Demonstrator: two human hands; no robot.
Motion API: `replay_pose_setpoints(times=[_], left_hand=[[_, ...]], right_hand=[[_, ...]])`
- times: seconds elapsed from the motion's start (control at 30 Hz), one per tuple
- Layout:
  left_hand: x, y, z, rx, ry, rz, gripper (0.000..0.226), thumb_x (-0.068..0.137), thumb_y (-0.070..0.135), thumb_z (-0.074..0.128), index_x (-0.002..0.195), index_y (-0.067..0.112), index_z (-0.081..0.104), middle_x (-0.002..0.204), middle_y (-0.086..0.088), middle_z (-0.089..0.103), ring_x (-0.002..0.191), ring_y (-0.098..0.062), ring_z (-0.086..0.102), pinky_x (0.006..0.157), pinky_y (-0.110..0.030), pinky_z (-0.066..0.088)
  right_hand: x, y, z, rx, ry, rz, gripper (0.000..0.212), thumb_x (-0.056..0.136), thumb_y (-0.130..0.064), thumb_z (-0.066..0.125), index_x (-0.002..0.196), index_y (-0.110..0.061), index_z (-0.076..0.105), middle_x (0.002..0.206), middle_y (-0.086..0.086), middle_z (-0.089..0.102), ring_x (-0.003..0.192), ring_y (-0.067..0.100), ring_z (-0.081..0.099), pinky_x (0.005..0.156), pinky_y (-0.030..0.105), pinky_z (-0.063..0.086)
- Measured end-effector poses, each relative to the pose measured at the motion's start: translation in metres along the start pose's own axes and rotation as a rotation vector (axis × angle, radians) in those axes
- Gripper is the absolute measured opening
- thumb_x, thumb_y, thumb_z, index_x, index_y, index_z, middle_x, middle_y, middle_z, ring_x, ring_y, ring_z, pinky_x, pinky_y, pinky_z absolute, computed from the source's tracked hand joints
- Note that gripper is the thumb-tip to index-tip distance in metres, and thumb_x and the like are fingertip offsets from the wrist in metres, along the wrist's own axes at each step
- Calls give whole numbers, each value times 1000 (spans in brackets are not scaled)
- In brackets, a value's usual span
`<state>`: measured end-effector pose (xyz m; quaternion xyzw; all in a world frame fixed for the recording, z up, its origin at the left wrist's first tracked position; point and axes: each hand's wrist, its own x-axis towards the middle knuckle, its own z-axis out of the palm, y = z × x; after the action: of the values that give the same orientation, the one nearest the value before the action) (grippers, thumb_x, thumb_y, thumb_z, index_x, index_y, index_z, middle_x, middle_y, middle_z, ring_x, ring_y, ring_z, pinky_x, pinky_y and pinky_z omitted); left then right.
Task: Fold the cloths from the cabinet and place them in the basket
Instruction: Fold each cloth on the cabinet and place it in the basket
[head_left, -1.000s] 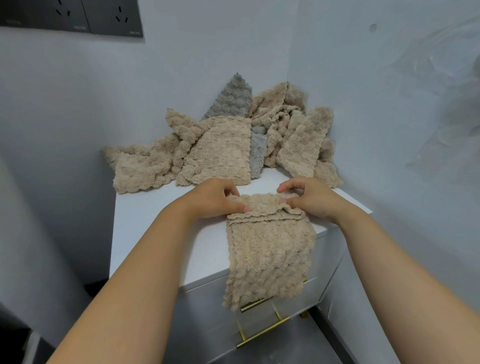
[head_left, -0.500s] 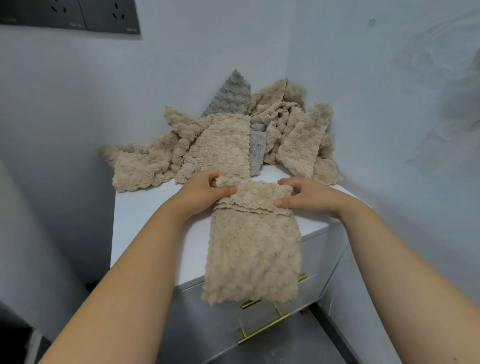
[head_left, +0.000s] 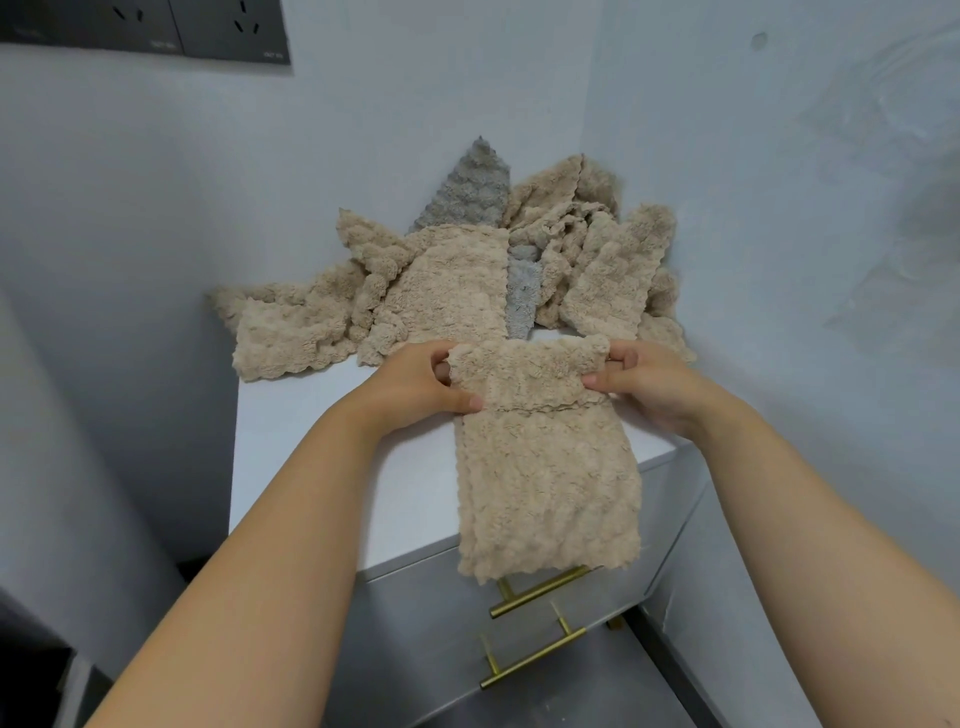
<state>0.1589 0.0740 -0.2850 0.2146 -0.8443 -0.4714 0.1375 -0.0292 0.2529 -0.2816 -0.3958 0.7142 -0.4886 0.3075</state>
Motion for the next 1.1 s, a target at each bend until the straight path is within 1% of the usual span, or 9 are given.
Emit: replay_pose_setpoints(times=[0.07, 0.17, 0.27, 0.33, 0.4, 0.5, 0.63, 0.87, 1.1], left_hand=[[1, -1, 4, -33, 54, -11, 39, 75, 8, 78, 65, 16, 41, 53, 10, 39, 41, 1, 36, 45, -9, 29], [6, -4, 7, -56, 143, -14, 31, 75, 10, 79, 68, 3, 49, 56, 3, 44, 53, -9, 42, 59, -19, 35], [8, -5, 10, -116, 246, 2, 30, 75, 7, 79, 69, 4, 49, 62, -5, 40, 56, -10, 41, 57, -19, 36], [9, -4, 12, -140, 341, 21, 46, 75, -1, 76, 61, 11, 34, 57, 1, 36, 48, -3, 39, 53, -15, 35], [9, -2, 13, -121, 408, 39, 43, 74, -3, 76, 60, 10, 37, 60, -3, 43, 56, -11, 44, 61, -27, 42], [10, -2, 10, -75, 396, 50, 18, 72, -2, 77, 84, -5, 62, 86, -18, 67, 79, -25, 63, 75, -37, 52], [5, -3, 4, -88, 299, 73, 25, 74, -3, 76, 97, 1, 68, 97, -9, 71, 84, -14, 65, 67, -13, 49], [-4, -6, -6, -130, 104, 97, 24, 74, -9, 72, 79, 14, 69, 81, 6, 70, 72, 3, 64, 68, -11, 50], [-12, 0, 1, -117, 128, 29, 30, 95, 9, 42, 79, 10, 67, 87, -3, 59, 82, -10, 51, 69, -6, 41]], right_hand=[[0, 3, -2, 31, 8, -2, 19, 84, 3, 63, 101, 4, 53, 43, -10, 45, 45, 2, 45, 56, 11, 43], [0, 1, 1, 38, 29, -19, 46, 67, -20, 77, 96, 9, 56, 68, 11, 56, 69, 20, 54, 83, 37, 48], [4, 3, 1, -50, 69, 1, 54, 57, -32, 89, 82, 2, 53, 71, 8, 45, 71, 21, 45, 78, 41, 40], [7, 2, 6, -53, 109, -25, 40, 65, -19, 85, 81, -2, 53, 70, 8, 44, 69, 20, 46, 76, 38, 42], [12, 4, 11, 6, 184, -58, 20, 74, -1, 77, 80, 2, 58, 73, 10, 57, 71, 21, 56, 76, 34, 47], [14, 5, 22, 115, 265, -92, 29, 74, 14, 69, 94, -8, 68, 98, 15, 70, 95, 29, 67, 88, 40, 52], [13, 6, 22, 65, 262, -133, 36, 74, 15, 68, 97, -13, 70, 102, 12, 71, 100, 27, 66, 93, 39, 52], [3, 4, 10, 46, 89, -143, 36, 77, 17, 63, 99, -12, 68, 100, 6, 71, 92, 14, 68, 85, 23, 55], [-2, 4, 11, 36, 130, -102, 22, 83, -3, 56, 77, -12, 75, 91, 8, 72, 96, 23, 64, 95, 37, 47]])
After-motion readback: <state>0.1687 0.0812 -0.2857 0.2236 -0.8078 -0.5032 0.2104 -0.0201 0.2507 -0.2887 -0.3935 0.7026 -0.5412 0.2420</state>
